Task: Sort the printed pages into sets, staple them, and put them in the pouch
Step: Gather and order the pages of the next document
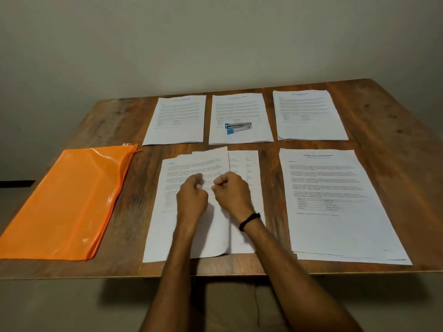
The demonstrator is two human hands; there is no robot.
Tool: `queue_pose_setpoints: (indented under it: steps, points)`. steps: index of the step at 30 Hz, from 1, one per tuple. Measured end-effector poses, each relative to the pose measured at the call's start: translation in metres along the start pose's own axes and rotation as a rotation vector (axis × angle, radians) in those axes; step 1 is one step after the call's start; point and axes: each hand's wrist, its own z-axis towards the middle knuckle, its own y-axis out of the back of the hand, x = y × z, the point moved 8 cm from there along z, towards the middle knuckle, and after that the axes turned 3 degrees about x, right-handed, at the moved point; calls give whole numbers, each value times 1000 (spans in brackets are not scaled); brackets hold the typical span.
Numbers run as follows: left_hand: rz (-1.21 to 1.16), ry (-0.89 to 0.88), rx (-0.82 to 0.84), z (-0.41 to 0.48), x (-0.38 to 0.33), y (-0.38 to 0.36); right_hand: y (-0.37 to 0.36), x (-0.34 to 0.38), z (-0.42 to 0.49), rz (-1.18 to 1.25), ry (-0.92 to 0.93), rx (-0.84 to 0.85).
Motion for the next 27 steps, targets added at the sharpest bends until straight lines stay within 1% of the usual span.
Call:
queue_pose_setpoints:
  steps: [2, 4, 6, 9, 11, 12, 13, 16, 17, 19, 22, 24, 25, 27]
  points:
    - [-100, 34, -25, 2, 10, 7, 0, 2, -7, 15, -11, -31]
    - [-208, 67, -4, 2, 17, 9, 3, 0, -11, -78, -54, -107]
    - [-290, 103, 17, 0, 21, 10, 6, -4, -11, -38, -105, -135]
    - [-383, 160, 13, 0, 27, 11, 4, -8, -5, 137, -149, -71]
    - [-457, 207, 14, 1, 31, 11, 1, -6, -4, 158, -142, 1]
    - [-500, 227, 19, 1, 31, 11, -1, -2, -6, 123, -107, 19]
    - [-548, 251, 19, -1, 32, 11, -2, 6, -10, 65, -35, 25]
    - [-636, 274, -45, -8, 35, 17, -18, 36, -28, -153, 293, 55]
    - [-633, 266, -72, -12, 34, 21, -26, 43, -36, -198, 365, 87]
    - [-629, 265, -101, -17, 33, 24, -33, 46, -43, -212, 403, 104]
    - [-677, 307, -79, -16, 33, 21, -25, 36, -37, -134, 302, 16]
    - [-717, 338, -50, -12, 35, 18, -20, 26, -31, -113, 206, 27]
    - [-699, 337, -54, -10, 38, 19, -18, 21, -28, -111, 174, 44]
    - [-532, 278, -129, -9, 39, 30, -7, 15, -22, -43, 144, 40]
